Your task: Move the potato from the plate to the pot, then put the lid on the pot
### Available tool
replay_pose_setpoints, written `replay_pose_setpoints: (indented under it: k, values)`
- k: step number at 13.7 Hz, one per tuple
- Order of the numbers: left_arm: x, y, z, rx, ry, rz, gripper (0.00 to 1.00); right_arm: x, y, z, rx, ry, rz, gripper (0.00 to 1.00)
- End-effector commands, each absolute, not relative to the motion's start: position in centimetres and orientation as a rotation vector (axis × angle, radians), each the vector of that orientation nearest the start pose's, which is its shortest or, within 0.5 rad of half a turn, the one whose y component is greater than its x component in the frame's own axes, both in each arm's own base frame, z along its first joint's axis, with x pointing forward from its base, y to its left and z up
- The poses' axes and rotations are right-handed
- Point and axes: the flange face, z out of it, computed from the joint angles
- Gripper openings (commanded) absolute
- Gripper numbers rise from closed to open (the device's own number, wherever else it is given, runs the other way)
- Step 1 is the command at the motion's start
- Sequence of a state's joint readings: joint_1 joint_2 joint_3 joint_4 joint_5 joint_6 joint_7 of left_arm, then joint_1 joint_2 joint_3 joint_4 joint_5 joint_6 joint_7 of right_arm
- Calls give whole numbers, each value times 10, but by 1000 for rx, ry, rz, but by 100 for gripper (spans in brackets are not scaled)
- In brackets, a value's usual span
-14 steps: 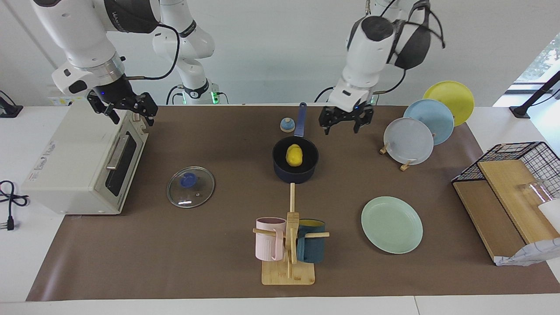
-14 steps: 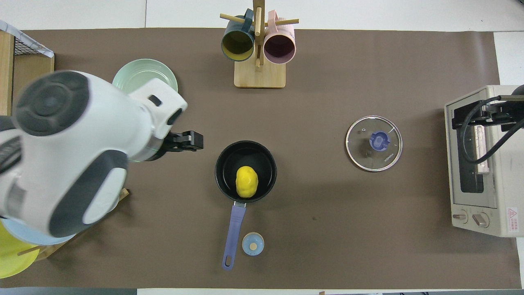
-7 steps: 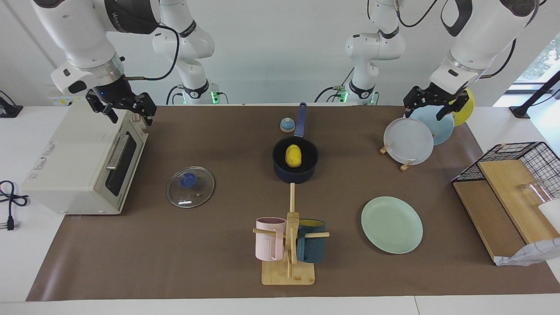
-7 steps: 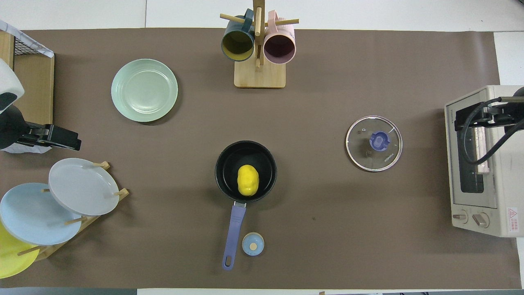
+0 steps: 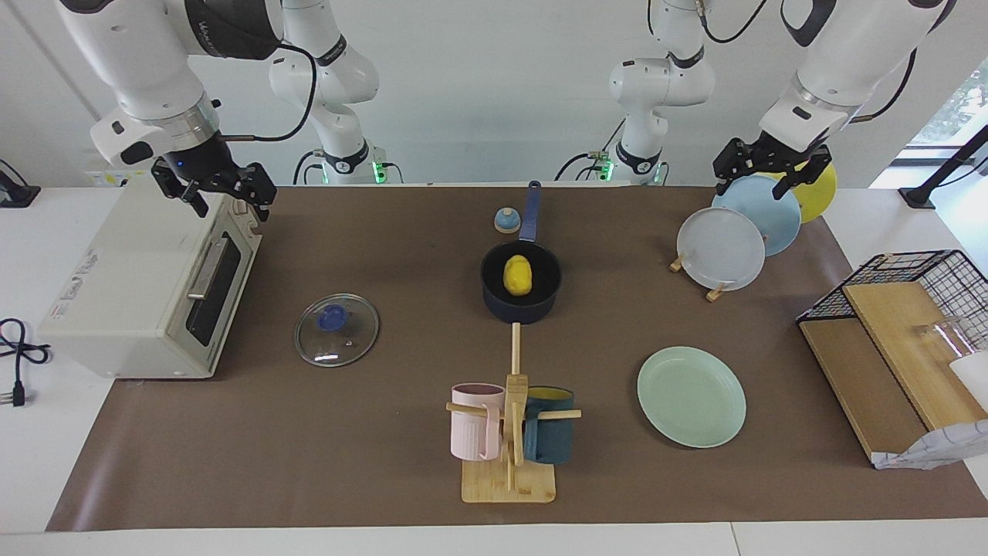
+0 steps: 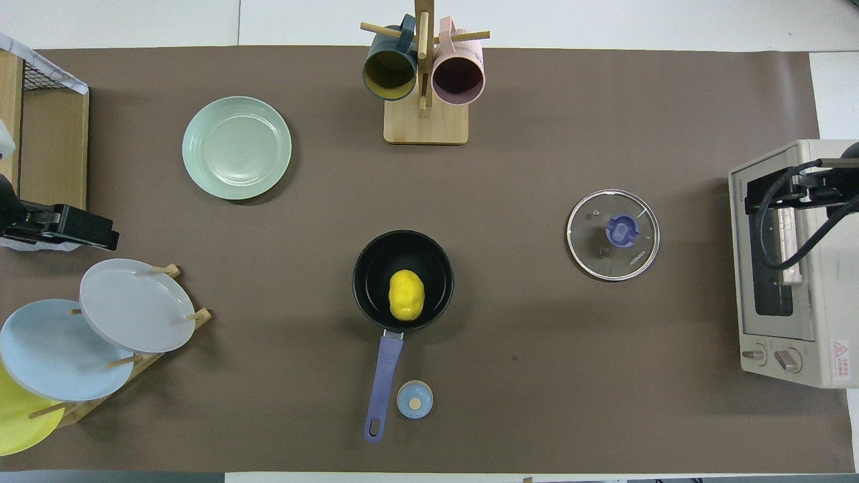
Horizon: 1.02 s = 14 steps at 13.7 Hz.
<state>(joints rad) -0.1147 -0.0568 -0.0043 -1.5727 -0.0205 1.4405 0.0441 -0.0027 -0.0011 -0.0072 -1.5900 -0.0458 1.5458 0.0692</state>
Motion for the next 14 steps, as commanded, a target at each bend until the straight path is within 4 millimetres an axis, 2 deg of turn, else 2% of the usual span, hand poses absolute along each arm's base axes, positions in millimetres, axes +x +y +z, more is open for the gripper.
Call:
replay_pose_setpoints:
  k: [1,3,9,14]
  values:
    - [524,-66,654,-3126,230,108,100,547,-10,617,-3195,116,59,100]
    - [526,-66,660,-3127,228,65,100,547,-12,617,-3195,121,61,100]
    - [527,-76,647,-3129,192,91,100,547,-8,617,-3197,111,61,100]
    - [525,-77,647,-3132,195,89,100,547,-8,617,-3197,111,63,100]
